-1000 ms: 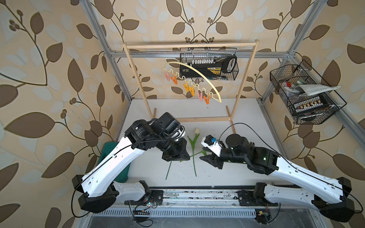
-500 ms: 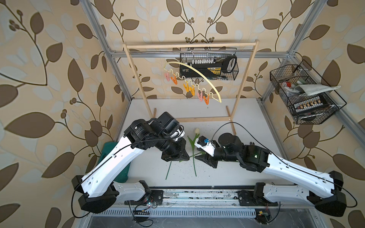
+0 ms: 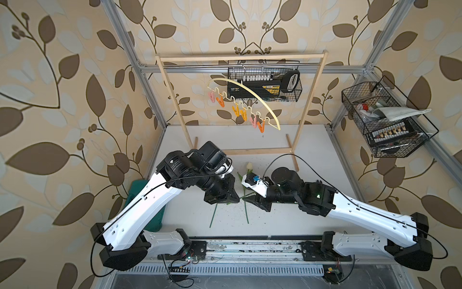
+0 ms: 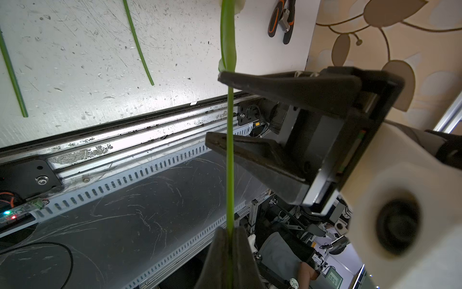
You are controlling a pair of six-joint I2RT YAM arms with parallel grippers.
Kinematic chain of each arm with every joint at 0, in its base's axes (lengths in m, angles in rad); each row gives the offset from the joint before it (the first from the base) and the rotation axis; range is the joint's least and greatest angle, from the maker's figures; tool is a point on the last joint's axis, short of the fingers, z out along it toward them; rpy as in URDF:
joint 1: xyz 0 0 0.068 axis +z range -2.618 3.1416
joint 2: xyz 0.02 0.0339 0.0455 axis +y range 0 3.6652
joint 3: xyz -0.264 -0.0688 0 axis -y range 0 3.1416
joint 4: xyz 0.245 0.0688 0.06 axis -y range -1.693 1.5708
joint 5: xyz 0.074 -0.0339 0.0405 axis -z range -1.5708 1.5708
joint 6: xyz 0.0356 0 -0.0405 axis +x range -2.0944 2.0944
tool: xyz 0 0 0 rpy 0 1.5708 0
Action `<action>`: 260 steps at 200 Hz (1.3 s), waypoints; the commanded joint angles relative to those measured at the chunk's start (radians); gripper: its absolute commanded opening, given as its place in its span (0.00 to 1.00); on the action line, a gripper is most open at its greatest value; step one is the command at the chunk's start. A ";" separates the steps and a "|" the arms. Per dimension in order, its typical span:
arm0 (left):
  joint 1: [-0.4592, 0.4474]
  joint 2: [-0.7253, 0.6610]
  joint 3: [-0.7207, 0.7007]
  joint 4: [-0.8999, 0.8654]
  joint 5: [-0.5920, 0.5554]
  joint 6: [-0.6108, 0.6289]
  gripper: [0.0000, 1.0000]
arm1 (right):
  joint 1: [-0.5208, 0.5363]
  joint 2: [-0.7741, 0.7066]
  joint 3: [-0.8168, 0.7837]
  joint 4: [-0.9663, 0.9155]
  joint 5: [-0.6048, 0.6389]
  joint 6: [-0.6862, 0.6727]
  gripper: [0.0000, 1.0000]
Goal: Dry the flowers on a clothes hanger
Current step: Pick up the flower at the center of the board.
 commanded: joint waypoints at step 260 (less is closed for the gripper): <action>0.152 -0.152 0.068 0.294 -0.409 0.115 0.85 | 0.039 -0.075 -0.013 0.023 0.189 0.074 0.00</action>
